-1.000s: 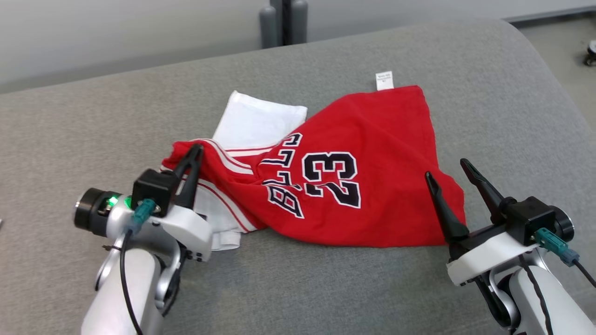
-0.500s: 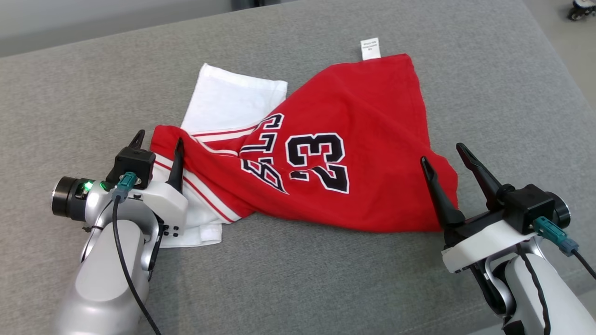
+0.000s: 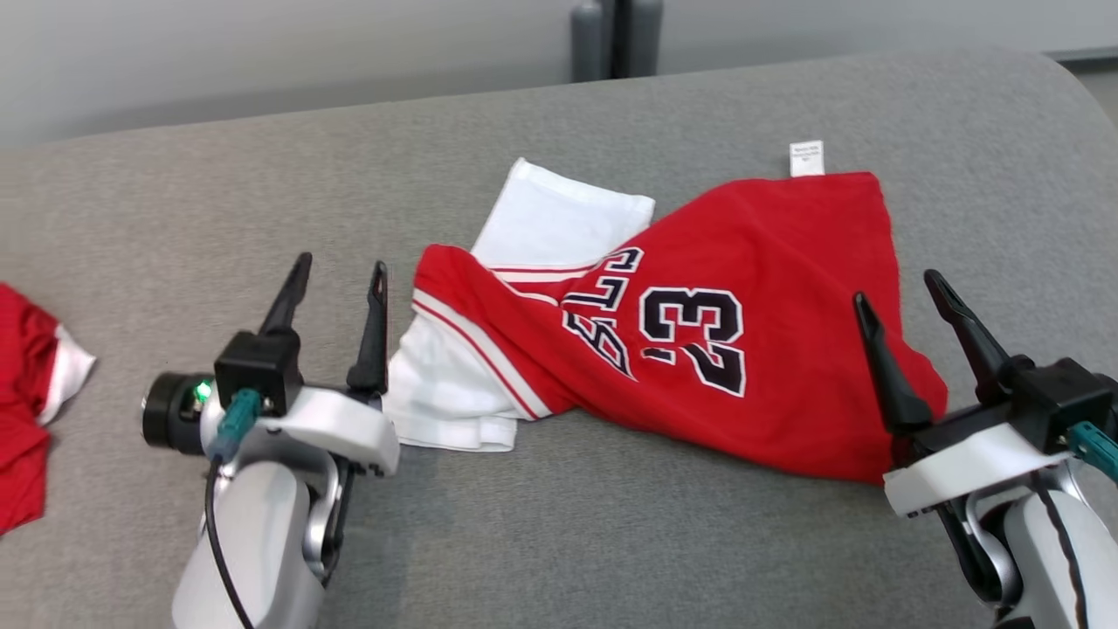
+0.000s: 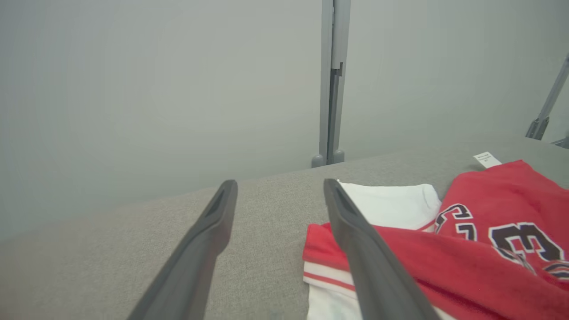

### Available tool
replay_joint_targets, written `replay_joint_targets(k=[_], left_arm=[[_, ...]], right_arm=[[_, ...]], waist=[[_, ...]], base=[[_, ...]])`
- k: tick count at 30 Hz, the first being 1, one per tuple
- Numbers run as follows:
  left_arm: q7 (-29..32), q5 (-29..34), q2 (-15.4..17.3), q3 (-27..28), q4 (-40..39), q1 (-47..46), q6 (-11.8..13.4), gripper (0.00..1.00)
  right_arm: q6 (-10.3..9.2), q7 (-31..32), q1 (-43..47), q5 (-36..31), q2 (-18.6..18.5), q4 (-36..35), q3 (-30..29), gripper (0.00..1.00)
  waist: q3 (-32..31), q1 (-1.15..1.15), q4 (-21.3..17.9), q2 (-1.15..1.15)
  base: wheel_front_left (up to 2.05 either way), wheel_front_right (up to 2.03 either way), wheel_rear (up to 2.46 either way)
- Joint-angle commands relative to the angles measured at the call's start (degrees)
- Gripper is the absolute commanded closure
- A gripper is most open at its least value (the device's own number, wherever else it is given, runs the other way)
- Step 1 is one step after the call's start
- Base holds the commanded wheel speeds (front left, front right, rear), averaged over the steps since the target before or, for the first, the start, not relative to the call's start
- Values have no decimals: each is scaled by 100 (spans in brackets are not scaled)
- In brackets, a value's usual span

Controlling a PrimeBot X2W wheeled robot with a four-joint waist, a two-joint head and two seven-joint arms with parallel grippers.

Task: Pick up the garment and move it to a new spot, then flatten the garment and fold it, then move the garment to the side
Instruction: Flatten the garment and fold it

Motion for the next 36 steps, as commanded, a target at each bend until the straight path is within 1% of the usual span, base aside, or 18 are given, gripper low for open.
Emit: replay_joint_targets(k=[1, 2, 6, 8, 14, 19, 25, 30, 32, 34, 35, 36], left_arm=[[-21, -55, -2, 28, -138, 195, 0, 0], [-21, -69, -65, -27, -458, 580, -18, 0], [-21, -183, -145, 21, -730, 1021, 26, 0], [-22, -300, -177, 33, -773, 1194, -22, 0], [-21, -265, -207, -57, -667, 1322, -121, 0], [-23, -223, -219, -186, -198, 1228, -161, 0], [24, -182, -226, -321, 546, 972, -82, 0], [21, -181, -213, -256, 1044, 710, 133, 0], [15, -148, -176, -224, 1304, 568, 280, 0], [12, -115, -160, -218, 1461, 500, 369, 0], [42, -118, -162, -227, 1548, 475, 381, 0], [130, -147, -167, -260, 1654, 469, 311, 0]], right_arm=[[-4, -11, 118, -19, -36, -42, -67, 0], [-4, -11, 286, -21, -26, -145, -275, 0], [-4, -12, 446, -77, 26, -233, -384, 0], [-4, -12, 498, -107, 41, -251, -405, 0], [-4, -12, 500, -124, 6, -274, -390, 0], [-4, -12, 424, -143, 9, -274, -344, 0], [-4, -12, 389, -148, 54, -237, -314, 0], [-4, -12, 364, -154, 77, -236, -351, 0], [-4, -12, 351, -161, 91, -241, -357, 0], [-4, -12, 345, -162, 93, -240, -362, 0], [-4, -12, 344, -161, 95, -238, -363, 0], [-4, -12, 342, -161, 97, -236, -366, 0]], waist=[[-149, 0, 201, 0], [-242, 0, 372, 0], [-287, 0, 448, 0], [-290, 0, 471, 0], [-278, 0, 464, 0], [-236, 0, 359, 0], [-142, 0, 170, 0], [-49, 0, 34, 0], [-11, 0, -19, 0], [5, 0, -42, 0], [10, 0, -50, 0], [13, 0, -56, 0]], base=[[0, 0, 0], [0, 0, 0], [0, 0, 0], [0, 0, 0], [0, 0, 0], [0, 0, 0], [0, 0, 0], [0, 0, 0], [0, 0, 0], [0, 0, 0], [0, 0, 0], [0, 0, 0]])
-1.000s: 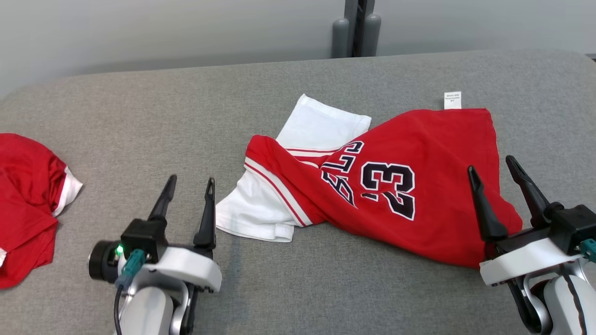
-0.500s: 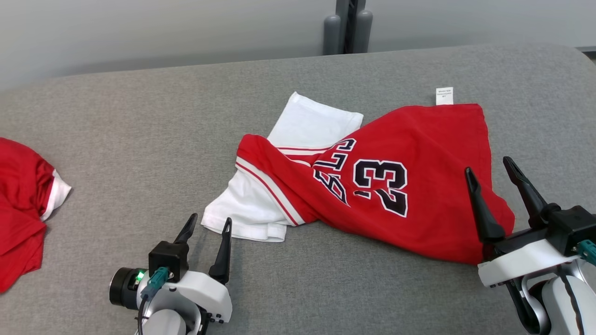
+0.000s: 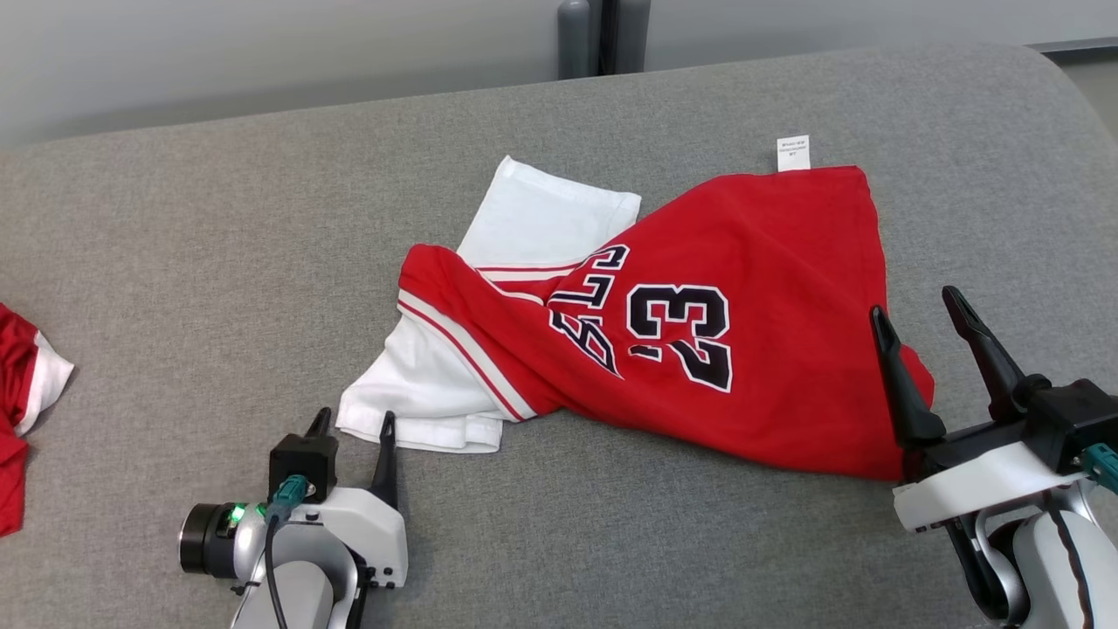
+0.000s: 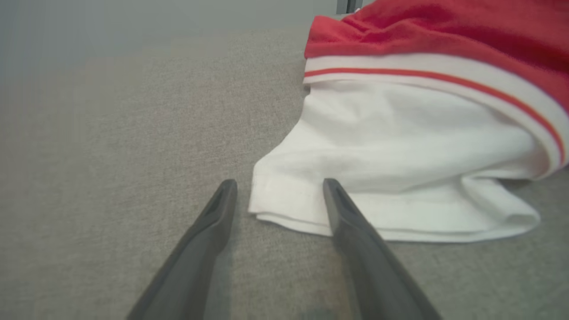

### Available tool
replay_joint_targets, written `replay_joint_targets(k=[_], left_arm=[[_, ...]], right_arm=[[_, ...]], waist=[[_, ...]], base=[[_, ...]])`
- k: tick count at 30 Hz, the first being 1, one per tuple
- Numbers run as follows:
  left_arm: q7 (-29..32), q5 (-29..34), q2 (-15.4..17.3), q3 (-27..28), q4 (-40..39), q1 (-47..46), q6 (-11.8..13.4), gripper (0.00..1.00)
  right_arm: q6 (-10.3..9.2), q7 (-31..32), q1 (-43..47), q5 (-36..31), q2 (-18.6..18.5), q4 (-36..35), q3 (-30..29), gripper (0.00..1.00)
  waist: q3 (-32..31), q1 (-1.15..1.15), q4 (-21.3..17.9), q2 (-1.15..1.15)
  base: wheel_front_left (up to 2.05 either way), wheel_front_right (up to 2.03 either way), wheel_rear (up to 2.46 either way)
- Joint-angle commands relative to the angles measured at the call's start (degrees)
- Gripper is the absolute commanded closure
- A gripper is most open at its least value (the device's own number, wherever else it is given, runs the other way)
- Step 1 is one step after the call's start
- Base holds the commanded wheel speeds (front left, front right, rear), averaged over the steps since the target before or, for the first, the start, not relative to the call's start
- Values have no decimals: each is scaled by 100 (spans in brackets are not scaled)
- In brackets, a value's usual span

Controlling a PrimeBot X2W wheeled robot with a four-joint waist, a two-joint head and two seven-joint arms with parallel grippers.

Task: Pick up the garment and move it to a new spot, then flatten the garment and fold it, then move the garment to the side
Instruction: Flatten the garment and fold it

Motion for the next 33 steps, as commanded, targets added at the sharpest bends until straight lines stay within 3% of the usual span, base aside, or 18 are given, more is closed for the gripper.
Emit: replay_joint_targets(k=[1, 2, 3, 5, 10, 16, 20, 23, 33], left_arm=[[70, 11, 41, -8, 67, -56, -36, 0], [156, -5, 36, -76, 169, -58, -144, 65], [233, -25, 27, -140, 246, -60, -250, 100], [144, -50, 13, -208, 249, -122, -353, 100], [-73, -134, 17, -61, -460, -210, -345, 100], [-81, -113, 4, 351, -2812, 68, -519, 100], [-80, -37, -18, 415, -3580, 306, -579, 100], [-81, 53, -27, 344, -3620, 424, -573, 100], [278, 393, 223, 192, -2116, 735, -277, 100]], right_arm=[[-4, -12, -30, -39, -14, 8, -20, 0], [-4, -12, -30, -38, -14, 11, -23, 0], [-4, -12, -31, -38, -15, 13, -25, 0], [-4, -12, -22, -43, 2, 32, -47, 0], [-4, -12, 30, -71, 44, 80, -72, 0], [-4, -12, 17, -94, 83, 123, -67, 0], [-4, -12, 6, -93, 115, 167, -25, 0], [-4, -12, 7, -95, 150, 200, 22, 0], [-4, -12, 36, -61, 160, 237, -27, 0]], waist=[[3, 0, -4, 0], [5, 0, -8, 0], [6, 0, -8, 0], [-5, 0, 9, 0], [-86, 0, 95, 0], [-192, 0, 195, 0], [-268, 0, 201, 0], [-312, 0, 182, 0], [-225, 0, 52, 0]], base=[[0, 0, 0], [0, 0, 0], [0, 0, 0], [0, 0, 0], [0, 0, 0], [0, 0, 0], [0, 0, 0], [0, 0, 0], [0, 0, 0]])
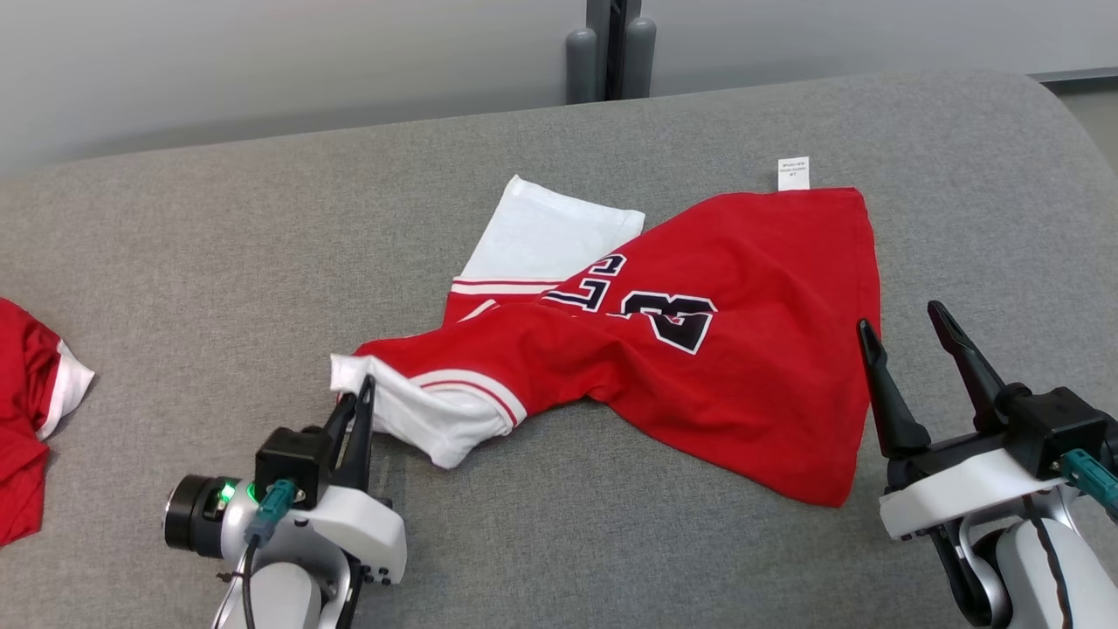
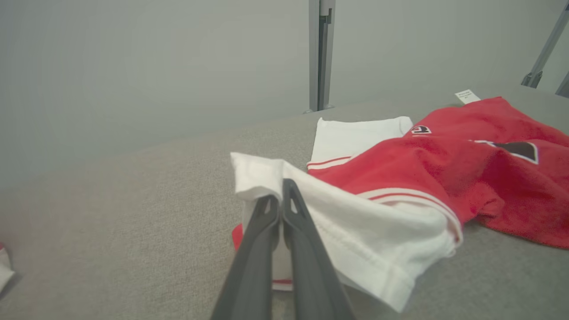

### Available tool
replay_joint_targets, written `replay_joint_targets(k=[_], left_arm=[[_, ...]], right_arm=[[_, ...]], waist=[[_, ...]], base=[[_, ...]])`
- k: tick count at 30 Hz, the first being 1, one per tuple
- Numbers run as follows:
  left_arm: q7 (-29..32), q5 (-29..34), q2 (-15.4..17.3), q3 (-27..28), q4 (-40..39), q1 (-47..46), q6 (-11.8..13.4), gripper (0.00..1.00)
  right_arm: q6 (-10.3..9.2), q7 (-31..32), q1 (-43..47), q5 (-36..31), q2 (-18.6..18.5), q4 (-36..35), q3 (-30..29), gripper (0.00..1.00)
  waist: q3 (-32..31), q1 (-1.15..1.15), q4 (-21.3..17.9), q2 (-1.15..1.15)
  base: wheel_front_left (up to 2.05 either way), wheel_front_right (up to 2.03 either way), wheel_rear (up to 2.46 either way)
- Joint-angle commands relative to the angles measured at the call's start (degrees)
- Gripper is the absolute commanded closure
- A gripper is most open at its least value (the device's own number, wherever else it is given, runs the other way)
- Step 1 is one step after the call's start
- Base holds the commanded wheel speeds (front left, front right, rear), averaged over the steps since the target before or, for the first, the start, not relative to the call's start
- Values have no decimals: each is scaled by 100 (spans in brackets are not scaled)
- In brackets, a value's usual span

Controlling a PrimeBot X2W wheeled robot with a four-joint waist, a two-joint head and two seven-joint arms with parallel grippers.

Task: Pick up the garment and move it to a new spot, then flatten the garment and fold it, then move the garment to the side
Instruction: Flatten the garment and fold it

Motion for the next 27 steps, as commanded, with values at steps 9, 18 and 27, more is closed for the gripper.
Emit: replay_joint_targets(k=[9, 18, 27], left_arm=[[505, 62, 101, -109, 1064, -96, 131, 24], [-1, -57, 32, 43, 751, -395, 388, 0], [-304, -93, -41, 97, 52, -369, 571, 0]], right_arm=[[-4, -12, 5, -26, 4, 52, -68, 0], [-4, -12, 133, 32, -26, 81, -296, 0], [-4, -11, 569, 455, 191, 311, -429, 0]], waist=[[107, 0, 2, 0], [114, 0, -15, 0], [136, 0, -274, 0]], base=[[0, 0, 0], [0, 0, 0], [0, 0, 0]])
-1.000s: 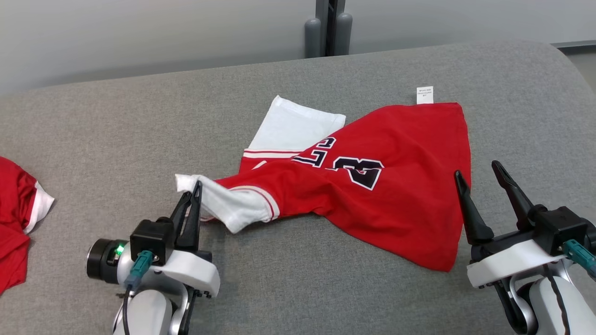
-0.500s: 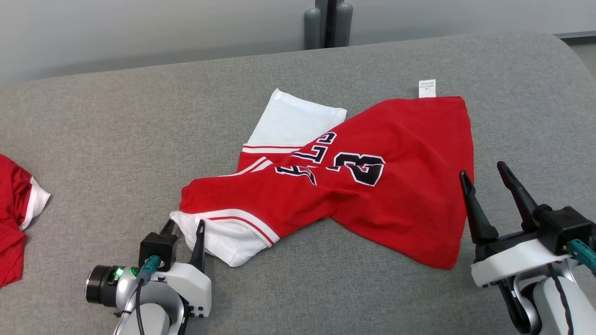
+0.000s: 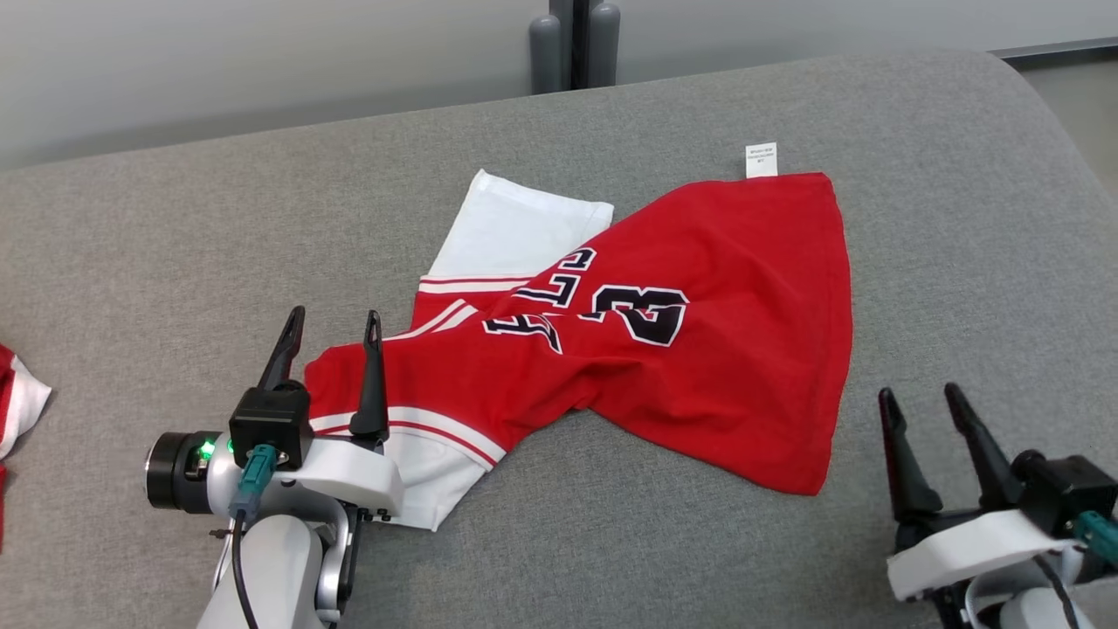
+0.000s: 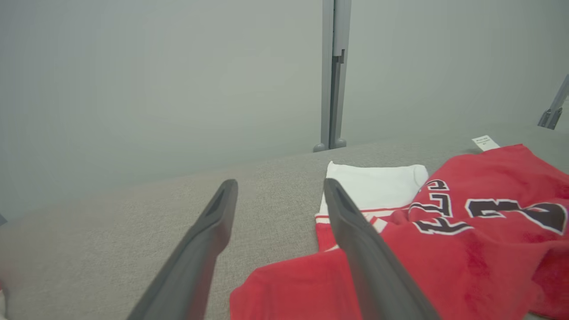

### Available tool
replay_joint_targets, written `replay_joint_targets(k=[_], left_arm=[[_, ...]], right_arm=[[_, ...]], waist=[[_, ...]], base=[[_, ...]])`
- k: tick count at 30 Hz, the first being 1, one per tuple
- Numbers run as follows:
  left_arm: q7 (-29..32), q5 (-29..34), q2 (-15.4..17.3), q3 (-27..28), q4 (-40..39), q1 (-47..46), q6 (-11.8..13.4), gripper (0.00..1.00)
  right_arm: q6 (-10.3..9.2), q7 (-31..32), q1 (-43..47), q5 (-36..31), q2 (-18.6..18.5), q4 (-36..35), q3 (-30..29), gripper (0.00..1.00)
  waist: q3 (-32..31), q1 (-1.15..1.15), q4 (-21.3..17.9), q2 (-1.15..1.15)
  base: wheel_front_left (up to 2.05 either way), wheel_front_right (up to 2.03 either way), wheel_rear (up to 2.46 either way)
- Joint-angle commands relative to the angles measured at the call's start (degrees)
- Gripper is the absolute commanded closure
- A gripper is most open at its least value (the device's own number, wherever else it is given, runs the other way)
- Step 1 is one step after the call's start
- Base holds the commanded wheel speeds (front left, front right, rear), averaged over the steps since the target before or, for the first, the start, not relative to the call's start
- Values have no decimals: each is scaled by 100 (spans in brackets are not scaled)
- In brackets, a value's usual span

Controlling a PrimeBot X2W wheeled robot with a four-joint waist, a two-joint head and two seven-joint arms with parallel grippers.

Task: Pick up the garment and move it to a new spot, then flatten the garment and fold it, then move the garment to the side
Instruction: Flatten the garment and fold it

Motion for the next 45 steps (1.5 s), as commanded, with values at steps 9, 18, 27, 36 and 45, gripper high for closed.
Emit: replay_joint_targets(k=[9, 18, 27, 36, 45], left_arm=[[-42, 34, -17, -72, -87, 29, -13, 0], [-43, 85, -14, -114, -52, -18, -57, 0], [-43, 77, -3, -73, -70, 68, -23, 0], [-39, 12, -13, -10, -77, 183, -8, 0], [-39, -23, -64, -123, -34, 193, -78, 0]], right_arm=[[-3, -13, 236, 912, 106, 596, 709, 0], [-3, 20, -173, 1816, 79, 1358, 1336, 0], [-3, 10, -476, 2388, -246, 1370, 1811, 100], [-3, -8, -313, 2212, -929, 470, 1540, 100], [-3, 775, -126, 2382, -1645, -532, 1186, 100]], waist=[[152, 0, -140, 0], [204, 0, 60, 0], [176, 0, 195, 0], [29, 0, -11, 0], [-74, 0, 50, 0]], base=[[0, 0, 0], [0, 0, 0], [0, 0, 0], [0, 0, 0], [0, 0, 0]])
